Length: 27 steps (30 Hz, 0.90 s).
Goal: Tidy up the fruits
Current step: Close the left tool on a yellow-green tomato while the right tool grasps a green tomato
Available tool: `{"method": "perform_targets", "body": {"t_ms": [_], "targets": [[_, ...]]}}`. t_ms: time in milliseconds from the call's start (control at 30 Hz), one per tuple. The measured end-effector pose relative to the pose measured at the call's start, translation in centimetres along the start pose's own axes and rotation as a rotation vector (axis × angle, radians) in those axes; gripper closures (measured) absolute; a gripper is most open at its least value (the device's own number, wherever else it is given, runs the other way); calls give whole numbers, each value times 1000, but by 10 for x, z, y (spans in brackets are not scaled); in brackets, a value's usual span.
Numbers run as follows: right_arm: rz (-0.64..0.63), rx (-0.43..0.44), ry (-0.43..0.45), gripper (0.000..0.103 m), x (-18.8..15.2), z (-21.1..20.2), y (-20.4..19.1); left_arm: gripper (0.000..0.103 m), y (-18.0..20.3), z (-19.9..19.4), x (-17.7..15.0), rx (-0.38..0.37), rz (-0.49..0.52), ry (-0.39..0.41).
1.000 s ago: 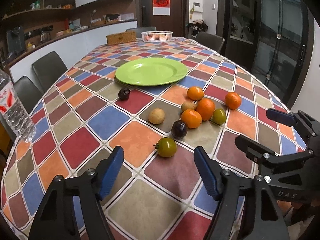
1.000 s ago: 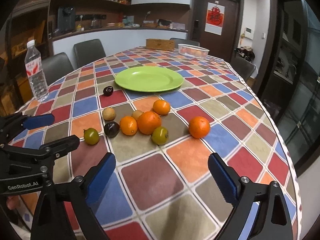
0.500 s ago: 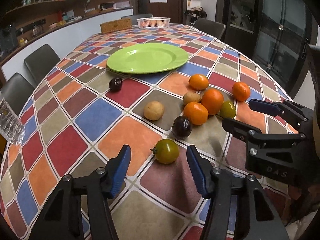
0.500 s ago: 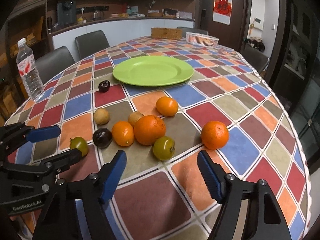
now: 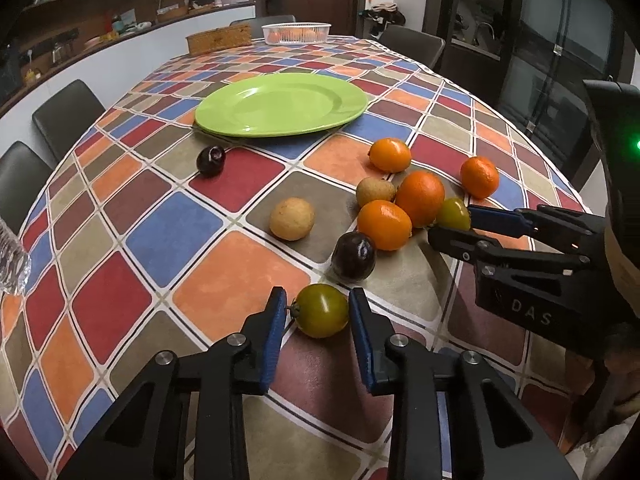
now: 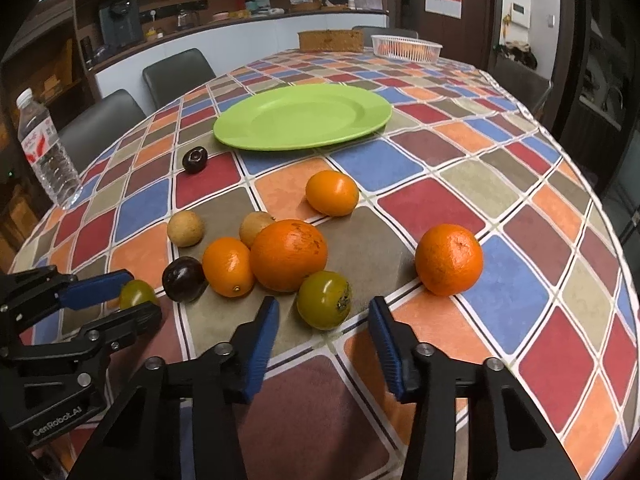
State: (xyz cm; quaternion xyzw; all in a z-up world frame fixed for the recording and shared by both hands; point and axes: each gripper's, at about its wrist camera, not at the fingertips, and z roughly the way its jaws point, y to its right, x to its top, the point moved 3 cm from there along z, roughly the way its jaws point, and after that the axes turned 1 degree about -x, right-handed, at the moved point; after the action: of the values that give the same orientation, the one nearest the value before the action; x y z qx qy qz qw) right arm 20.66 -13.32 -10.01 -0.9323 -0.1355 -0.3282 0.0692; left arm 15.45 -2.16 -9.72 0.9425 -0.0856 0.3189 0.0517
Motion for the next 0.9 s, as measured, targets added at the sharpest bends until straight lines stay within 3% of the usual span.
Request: {"method": "perform_targets", "body": {"t_ms": [167, 500, 633, 767, 900], "targets": [[1, 8, 1, 75, 1, 0, 2, 74, 2, -2, 2, -10, 6, 5], [37, 51, 10, 75, -1, -15, 2, 87, 7, -17, 6, -27, 6, 49], [36, 57, 22, 75, -3, -25, 0, 85, 7, -17, 2, -28, -7, 50], [26, 56, 37, 75, -5, -34, -3, 75, 5, -13, -3, -36, -10, 40], [24, 64, 38, 75, -7, -38, -6, 74, 8, -6, -6, -33, -4, 17]]}}
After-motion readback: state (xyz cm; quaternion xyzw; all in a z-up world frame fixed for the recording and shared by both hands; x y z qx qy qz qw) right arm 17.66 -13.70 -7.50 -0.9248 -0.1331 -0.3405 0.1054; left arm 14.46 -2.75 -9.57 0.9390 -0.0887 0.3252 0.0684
